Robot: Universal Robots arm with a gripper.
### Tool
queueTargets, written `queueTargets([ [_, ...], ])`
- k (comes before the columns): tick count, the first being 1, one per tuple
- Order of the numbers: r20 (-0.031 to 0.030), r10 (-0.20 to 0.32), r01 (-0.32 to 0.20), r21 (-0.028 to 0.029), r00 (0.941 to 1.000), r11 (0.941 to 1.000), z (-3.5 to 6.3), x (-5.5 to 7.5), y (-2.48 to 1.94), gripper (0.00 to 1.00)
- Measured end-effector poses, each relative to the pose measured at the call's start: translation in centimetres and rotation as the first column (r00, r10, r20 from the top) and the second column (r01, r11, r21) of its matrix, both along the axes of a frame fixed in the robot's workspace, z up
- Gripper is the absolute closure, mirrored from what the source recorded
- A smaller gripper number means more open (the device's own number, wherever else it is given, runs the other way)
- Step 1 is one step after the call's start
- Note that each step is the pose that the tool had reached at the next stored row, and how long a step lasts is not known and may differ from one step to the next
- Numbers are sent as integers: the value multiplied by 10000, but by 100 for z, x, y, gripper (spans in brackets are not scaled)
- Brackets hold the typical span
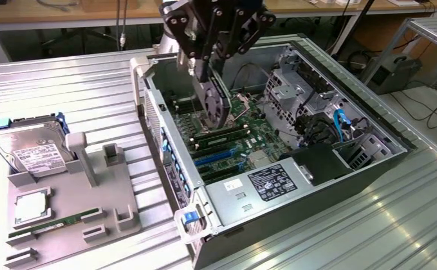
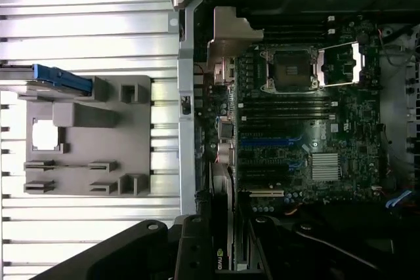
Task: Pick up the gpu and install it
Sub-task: 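Pick up the gpu and move the gpu toward the slot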
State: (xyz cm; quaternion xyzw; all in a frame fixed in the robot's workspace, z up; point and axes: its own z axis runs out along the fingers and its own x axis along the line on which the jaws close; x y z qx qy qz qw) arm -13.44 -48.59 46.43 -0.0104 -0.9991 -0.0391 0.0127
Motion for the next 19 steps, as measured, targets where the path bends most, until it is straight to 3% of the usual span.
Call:
queueTargets([
  [5,-8,-1,1,-47,10000,10000,-90,259,20,74],
  [15,-8,0,0,-63,10000,10000,-297,777,266,74],
  [19,-8,0,0,-63,10000,10000,-370,960,308,74],
])
